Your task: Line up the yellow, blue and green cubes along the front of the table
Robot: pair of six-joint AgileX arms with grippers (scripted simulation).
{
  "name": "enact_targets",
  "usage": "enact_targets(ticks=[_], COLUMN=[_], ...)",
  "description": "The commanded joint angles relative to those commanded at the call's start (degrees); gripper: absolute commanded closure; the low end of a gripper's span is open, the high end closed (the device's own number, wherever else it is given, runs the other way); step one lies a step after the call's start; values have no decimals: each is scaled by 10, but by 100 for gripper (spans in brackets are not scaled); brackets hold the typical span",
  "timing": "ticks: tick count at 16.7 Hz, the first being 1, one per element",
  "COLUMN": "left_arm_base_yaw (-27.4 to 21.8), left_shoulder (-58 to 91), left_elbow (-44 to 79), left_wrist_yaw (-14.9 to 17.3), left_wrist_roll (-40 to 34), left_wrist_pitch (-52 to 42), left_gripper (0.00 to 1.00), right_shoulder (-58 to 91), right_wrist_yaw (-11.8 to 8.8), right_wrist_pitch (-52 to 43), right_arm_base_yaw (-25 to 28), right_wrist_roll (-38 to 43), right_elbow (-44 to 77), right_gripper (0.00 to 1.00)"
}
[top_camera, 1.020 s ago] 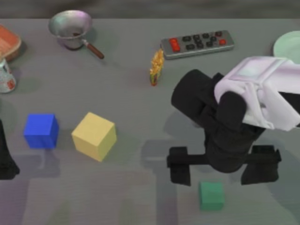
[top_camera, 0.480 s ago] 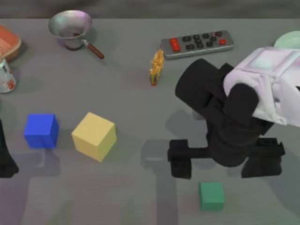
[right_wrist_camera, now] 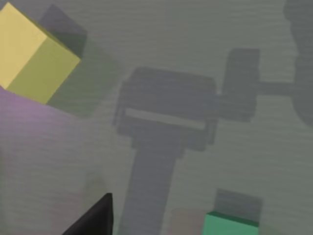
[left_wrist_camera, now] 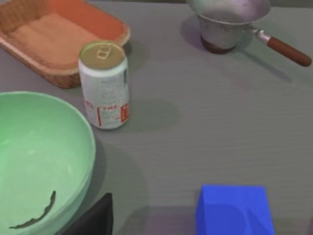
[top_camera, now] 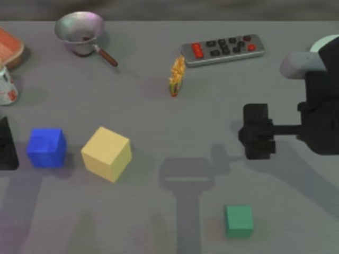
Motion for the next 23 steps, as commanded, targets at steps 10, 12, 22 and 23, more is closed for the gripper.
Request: enact_targets(ticks=[10, 12, 22, 23], left_arm_base_yaw=[-36, -41, -48, -45], left_shoulder=[568, 655, 788, 786], left_elbow=[404, 468, 574, 573], left_wrist_yaw=[4, 4, 2, 2], left_wrist_roll=[-28, -33, -40, -40], left_wrist_pitch=[-325, -371, -438, -436], left_gripper=[0, 0, 0, 0], right_shoulder=[-494, -570, -690, -690], right_wrist_yaw=[-10, -12, -17, -17], right_wrist_pitch=[295, 345, 428, 428], right_arm_base_yaw=[-237, -287, -375, -375], right_wrist_roll=[-221, -254, -307, -307], right_elbow=[-391, -466, -583, -583], right_gripper=[0, 0, 0, 0])
